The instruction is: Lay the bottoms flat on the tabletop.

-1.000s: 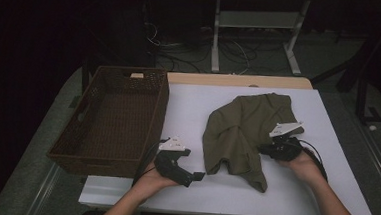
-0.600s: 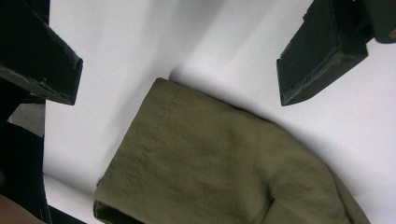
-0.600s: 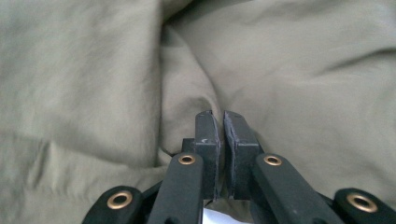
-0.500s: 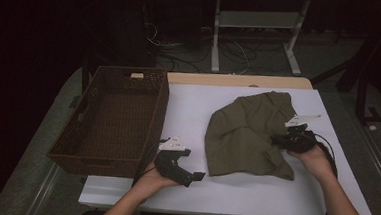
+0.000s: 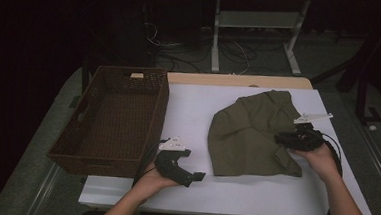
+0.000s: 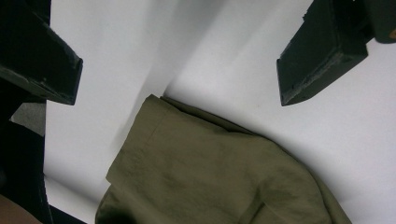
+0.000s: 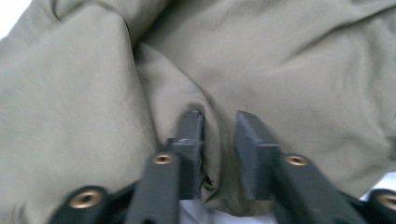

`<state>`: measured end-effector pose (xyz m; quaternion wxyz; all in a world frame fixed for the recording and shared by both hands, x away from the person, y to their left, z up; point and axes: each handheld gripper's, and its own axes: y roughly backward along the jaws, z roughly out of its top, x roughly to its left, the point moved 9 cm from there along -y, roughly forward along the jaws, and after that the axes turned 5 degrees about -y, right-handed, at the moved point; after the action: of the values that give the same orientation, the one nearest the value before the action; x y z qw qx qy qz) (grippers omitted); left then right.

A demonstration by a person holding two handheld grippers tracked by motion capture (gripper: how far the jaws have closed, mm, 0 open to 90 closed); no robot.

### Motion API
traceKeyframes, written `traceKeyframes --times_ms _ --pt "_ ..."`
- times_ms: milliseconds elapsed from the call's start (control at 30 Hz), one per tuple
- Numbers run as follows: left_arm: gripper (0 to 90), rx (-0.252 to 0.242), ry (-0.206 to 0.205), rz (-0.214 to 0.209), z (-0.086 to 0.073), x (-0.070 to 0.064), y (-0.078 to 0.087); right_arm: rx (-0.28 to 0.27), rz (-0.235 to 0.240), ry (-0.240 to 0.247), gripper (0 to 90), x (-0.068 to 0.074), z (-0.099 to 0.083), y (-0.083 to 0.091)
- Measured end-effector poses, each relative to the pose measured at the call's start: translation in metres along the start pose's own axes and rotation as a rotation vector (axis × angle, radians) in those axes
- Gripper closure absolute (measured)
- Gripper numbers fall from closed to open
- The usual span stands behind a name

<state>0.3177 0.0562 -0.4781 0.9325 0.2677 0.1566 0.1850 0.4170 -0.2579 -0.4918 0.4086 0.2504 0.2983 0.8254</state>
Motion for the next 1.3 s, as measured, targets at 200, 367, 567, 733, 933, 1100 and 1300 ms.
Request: traceKeyframes --times_ms 200,367,567,733,933,1100,1300 --pt "0.0 0.001 -0.001 0.000 0.000 0.000 0.000 -0.060 -0.020 -0.054 53.4 -0.008 0.006 0.016" --pt "0.0 0.001 -0.001 0.001 0.000 0.000 0.000 -0.043 -0.078 -0.098 51.9 -0.028 -0.002 0.024" --pt "0.0 0.005 -0.004 0.001 0.000 0.001 0.000 -0.018 -0.112 -0.156 51.2 -0.048 -0.013 0.025" --pt "0.0 0.002 -0.002 0.001 0.000 0.000 0.000 0.011 -0.117 -0.190 51.2 -0.056 -0.023 0.021" --pt "0.0 0.005 -0.006 0.002 0.000 0.001 0.000 0.004 -0.095 -0.216 51.6 -0.058 -0.023 0.018" --pt "0.0 0.005 -0.003 0.002 0.000 0.001 -0.001 -0.004 -0.097 -0.222 52.7 -0.058 -0.021 0.012" --pt "0.0 0.004 -0.002 0.000 0.000 0.000 -0.002 -0.024 -0.110 -0.253 54.2 -0.064 -0.016 0.003"
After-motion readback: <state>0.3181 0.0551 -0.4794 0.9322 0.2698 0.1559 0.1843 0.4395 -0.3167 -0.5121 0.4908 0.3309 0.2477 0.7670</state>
